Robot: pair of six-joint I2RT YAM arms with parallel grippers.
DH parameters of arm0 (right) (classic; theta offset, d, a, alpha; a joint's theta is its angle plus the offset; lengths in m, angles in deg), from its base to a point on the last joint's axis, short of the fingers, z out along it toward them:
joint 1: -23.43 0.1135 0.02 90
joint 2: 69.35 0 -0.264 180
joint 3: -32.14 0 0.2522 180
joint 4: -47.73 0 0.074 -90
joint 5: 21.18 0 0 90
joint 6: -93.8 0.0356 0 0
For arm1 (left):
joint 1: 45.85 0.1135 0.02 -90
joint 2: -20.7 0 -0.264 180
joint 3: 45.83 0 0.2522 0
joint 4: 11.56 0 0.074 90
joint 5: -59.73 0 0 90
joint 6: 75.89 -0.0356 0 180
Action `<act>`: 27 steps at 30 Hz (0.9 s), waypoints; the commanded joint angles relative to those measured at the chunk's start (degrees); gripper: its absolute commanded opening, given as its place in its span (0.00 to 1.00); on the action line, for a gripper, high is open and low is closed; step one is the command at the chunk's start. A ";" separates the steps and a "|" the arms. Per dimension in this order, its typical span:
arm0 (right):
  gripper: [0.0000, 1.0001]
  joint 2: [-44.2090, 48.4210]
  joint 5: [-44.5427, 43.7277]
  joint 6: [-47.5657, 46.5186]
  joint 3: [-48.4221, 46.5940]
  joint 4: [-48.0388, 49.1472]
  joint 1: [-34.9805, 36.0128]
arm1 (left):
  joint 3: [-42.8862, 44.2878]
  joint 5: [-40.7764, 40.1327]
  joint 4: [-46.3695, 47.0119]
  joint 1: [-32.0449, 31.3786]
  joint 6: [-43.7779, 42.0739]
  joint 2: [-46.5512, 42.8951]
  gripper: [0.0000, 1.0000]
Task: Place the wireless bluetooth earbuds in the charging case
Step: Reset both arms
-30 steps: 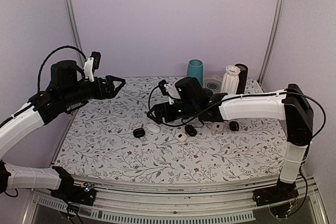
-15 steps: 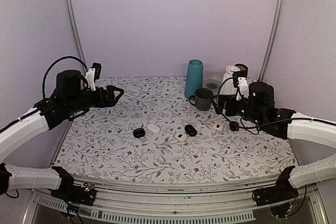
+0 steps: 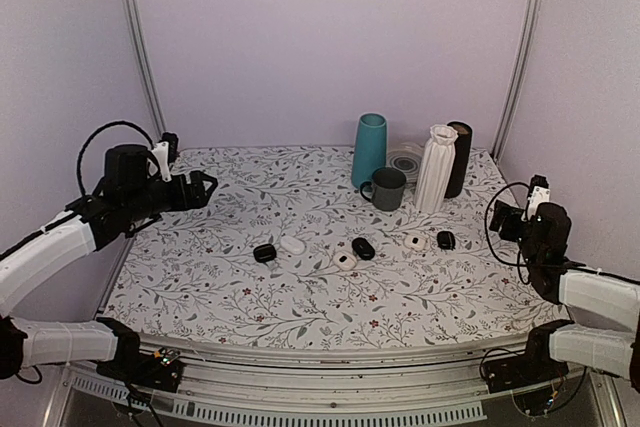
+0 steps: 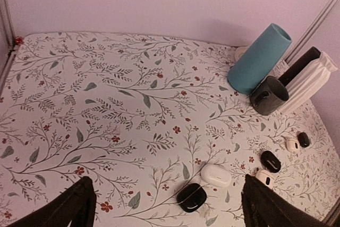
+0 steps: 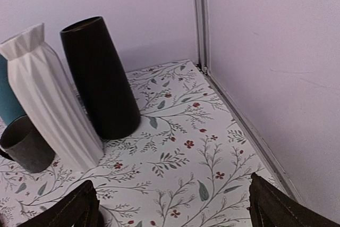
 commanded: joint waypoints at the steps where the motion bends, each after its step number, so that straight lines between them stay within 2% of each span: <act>1: 0.99 -8.75 2.48 -3.72 5.08 26.07 -3.97 | -2.97 -0.21 1.91 4.33 -2.36 -0.26 0.96; 4: 0.99 -17.94 3.20 -6.66 5.46 36.74 -4.01 | -5.37 -0.36 4.21 6.85 -3.83 -1.27 0.96; 6: 0.99 -20.55 6.95 -8.82 4.46 38.97 -3.97 | -7.87 -0.55 7.41 7.69 -5.50 -2.95 0.96; 8: 0.99 -23.82 10.33 -11.87 5.87 46.52 -4.05 | -12.19 -1.42 12.90 7.94 -7.68 -5.24 0.96; 12: 0.99 -37.13 11.33 -14.70 9.99 70.01 -3.98 | -18.16 -4.53 20.31 8.33 -7.39 -9.79 0.96; 13: 0.99 -36.19 11.31 -15.36 10.06 68.83 -3.94 | -19.01 -5.56 21.25 8.33 -7.58 -10.31 0.96; 15: 0.99 -34.26 11.01 -13.94 7.52 60.62 -4.05 | -20.71 -8.77 22.65 8.50 -7.85 -10.78 0.96; 16: 0.99 -35.22 10.17 -13.91 6.19 60.17 -4.09 | -21.72 -10.74 23.87 8.54 -7.87 -10.75 0.96; 18: 0.99 -34.59 5.30 -12.36 3.90 54.18 -4.18 | -24.19 -14.72 27.87 8.98 -8.67 -10.58 0.96; 21: 0.99 -34.97 3.76 -11.22 3.31 53.94 -4.19 | -28.79 -21.30 38.86 9.31 -12.98 -8.93 0.96; 23: 0.99 -35.04 3.71 -10.90 3.32 54.25 -4.13 | -30.82 -22.67 44.30 9.84 -17.05 -5.74 0.96; 27: 0.99 -34.99 3.71 -10.91 3.26 54.01 -4.18 | -36.56 -22.18 65.19 11.81 -18.72 2.92 0.96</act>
